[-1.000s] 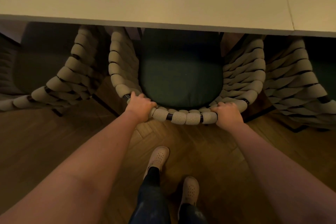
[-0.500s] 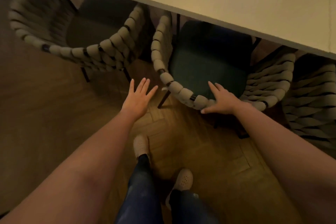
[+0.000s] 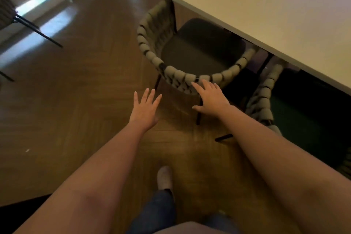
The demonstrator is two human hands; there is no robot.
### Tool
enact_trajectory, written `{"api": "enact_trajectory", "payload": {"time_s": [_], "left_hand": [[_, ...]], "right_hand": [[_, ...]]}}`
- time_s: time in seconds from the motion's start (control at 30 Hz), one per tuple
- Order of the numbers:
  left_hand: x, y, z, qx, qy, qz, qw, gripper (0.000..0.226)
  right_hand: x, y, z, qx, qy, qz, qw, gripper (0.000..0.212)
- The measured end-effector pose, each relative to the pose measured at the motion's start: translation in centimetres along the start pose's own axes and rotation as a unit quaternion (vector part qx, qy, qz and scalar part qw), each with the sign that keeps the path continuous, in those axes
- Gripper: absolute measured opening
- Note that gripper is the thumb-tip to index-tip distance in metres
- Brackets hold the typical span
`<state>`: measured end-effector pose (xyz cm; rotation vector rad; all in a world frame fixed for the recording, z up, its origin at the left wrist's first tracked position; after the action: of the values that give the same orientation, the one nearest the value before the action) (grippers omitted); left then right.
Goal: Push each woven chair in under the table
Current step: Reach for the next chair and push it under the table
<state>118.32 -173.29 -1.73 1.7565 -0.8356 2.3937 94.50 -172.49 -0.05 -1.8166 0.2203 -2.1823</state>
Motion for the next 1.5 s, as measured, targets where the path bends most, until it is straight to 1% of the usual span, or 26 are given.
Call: {"api": "enact_trajectory", "payload": {"time_s": [0.13,0.2,0.3,0.53,0.63,0.83,1.0,1.17,1.27,1.33,1.43,1.5], "left_hand": [[0.3,3.2,9.8,0.002,0.043,0.031,0.999,0.076],[0.7,5.2,14.3,0.018,0.043,0.037,0.998,0.076],[0.9,8.3,19.4,0.033,0.038,0.040,0.998,0.079],[3.6,20.4,27.5,0.030,0.010,0.027,0.999,0.078],[5.7,25.7,30.2,0.023,0.017,0.028,0.999,0.079],[10.2,36.1,35.8,-0.010,0.018,0.015,1.000,0.080],[12.5,46.0,40.3,-0.051,0.023,0.010,0.998,0.080],[15.0,56.3,45.7,-0.136,0.057,0.004,0.989,0.078],[17.9,62.7,49.0,-0.176,0.089,-0.001,0.980,0.079],[19.8,66.8,50.3,-0.194,0.106,-0.010,0.975,0.079],[22.2,71.5,50.4,-0.222,0.127,-0.015,0.967,0.082],[23.7,75.9,49.4,-0.253,0.139,-0.029,0.957,0.082]], "right_hand": [[2.4,8.1,5.3,-0.001,0.035,-0.024,0.999,0.089],[3.3,11.7,7.5,0.009,0.049,-0.013,0.999,0.089],[4.0,16.4,9.8,0.022,0.046,-0.002,0.999,0.089],[6.9,30.9,12.5,-0.001,0.046,-0.027,0.999,0.088],[8.6,37.0,13.6,-0.012,0.057,-0.047,0.997,0.085],[12.2,47.9,14.9,-0.046,0.047,-0.044,0.997,0.089],[14.4,57.5,14.8,-0.109,0.037,-0.030,0.993,0.092],[16.3,66.2,13.6,-0.188,0.066,-0.036,0.979,0.093],[18.0,70.5,12.9,-0.263,0.100,-0.042,0.959,0.092],[19.2,72.9,12.3,-0.297,0.108,-0.050,0.947,0.092],[20.5,75.5,10.8,-0.336,0.102,-0.064,0.934,0.092],[21.5,77.8,8.5,-0.383,0.094,-0.077,0.916,0.092]]}}
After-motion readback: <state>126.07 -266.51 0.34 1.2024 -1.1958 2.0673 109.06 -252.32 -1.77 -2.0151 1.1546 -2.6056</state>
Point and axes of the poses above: each hand's wrist, its own y-axis towards the middle knuckle, its own x-axis out of the back of the hand, z = x × y, the point moved 1 cm from there along y, towards the middle knuckle, and after that the axes turned 1 degree about y, right-handed, at the moved point
